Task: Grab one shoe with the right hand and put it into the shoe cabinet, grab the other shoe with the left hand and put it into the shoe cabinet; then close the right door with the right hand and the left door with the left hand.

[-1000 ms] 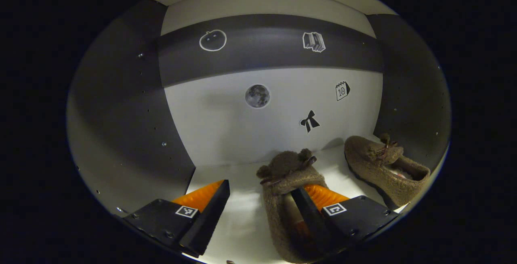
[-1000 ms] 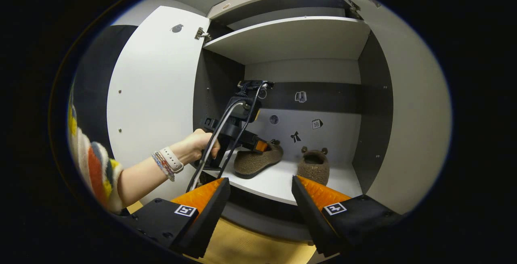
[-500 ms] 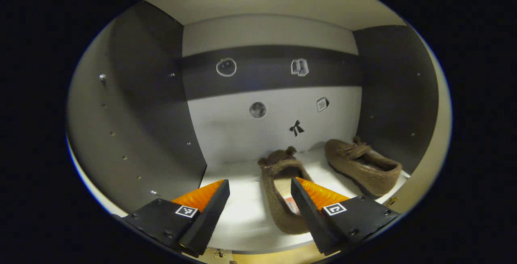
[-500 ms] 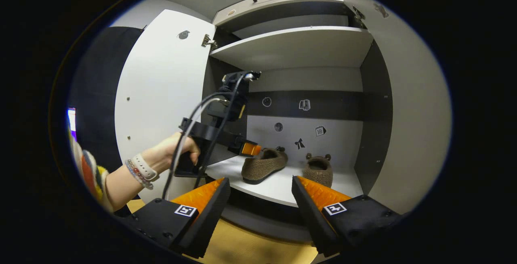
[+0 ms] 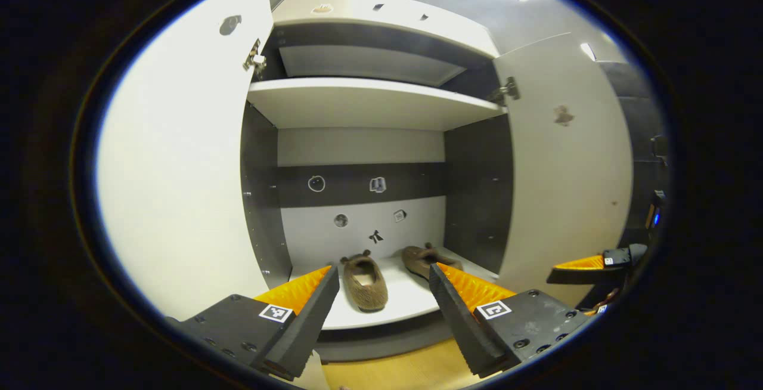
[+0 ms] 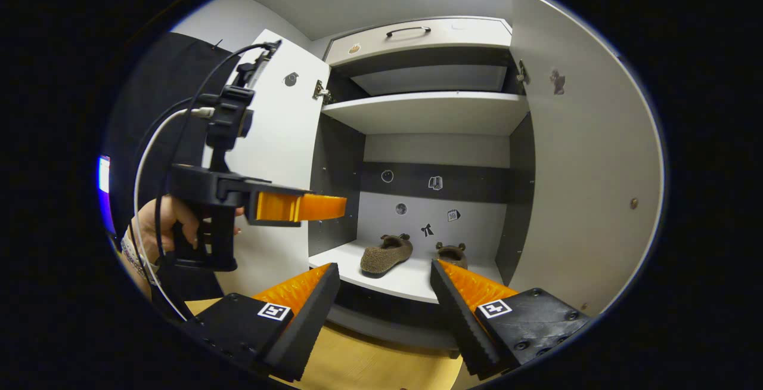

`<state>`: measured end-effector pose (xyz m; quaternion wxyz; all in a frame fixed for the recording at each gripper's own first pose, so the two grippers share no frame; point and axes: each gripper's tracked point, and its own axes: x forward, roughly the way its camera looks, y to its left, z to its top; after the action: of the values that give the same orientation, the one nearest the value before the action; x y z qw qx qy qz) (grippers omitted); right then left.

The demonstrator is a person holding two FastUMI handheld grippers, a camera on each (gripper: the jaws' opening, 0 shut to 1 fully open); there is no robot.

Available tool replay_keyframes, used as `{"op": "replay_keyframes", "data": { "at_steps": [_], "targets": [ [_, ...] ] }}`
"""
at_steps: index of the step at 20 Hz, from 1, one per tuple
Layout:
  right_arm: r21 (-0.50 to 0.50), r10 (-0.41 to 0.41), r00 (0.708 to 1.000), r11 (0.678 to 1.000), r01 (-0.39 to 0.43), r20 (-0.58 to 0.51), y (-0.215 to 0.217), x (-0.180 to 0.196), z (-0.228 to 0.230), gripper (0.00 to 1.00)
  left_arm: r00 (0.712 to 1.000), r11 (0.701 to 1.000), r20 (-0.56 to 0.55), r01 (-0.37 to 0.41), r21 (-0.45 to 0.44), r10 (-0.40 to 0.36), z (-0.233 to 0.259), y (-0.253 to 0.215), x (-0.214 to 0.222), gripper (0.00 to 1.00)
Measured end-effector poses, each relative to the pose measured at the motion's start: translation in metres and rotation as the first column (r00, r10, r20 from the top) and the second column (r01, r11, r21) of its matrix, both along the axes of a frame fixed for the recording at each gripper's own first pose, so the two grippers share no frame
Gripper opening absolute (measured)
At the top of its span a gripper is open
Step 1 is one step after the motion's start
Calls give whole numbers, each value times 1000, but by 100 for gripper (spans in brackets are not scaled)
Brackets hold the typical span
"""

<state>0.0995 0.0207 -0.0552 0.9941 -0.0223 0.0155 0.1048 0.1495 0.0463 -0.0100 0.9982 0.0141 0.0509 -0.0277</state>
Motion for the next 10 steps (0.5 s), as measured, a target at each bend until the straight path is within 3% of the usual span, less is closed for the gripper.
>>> {"op": "replay_keyframes", "data": {
  "at_steps": [2, 5, 10],
  "targets": [
    [-14, -43, 998, 999, 44, 36, -13, -32, 17, 98, 999, 999, -9, 42, -11, -42, -4, -16, -37, 93],
    [-12, -175, 983, 984, 176, 57, -57, -75, 34, 97, 997, 998, -30, 70, -7, -70, -5, -25, -89, 96],
    [-50, -413, 910, 908, 415, 40, -155, -121, 42, 97, 994, 993, -23, 102, -51, -104, 2, -29, -137, 96]
  ]
}}
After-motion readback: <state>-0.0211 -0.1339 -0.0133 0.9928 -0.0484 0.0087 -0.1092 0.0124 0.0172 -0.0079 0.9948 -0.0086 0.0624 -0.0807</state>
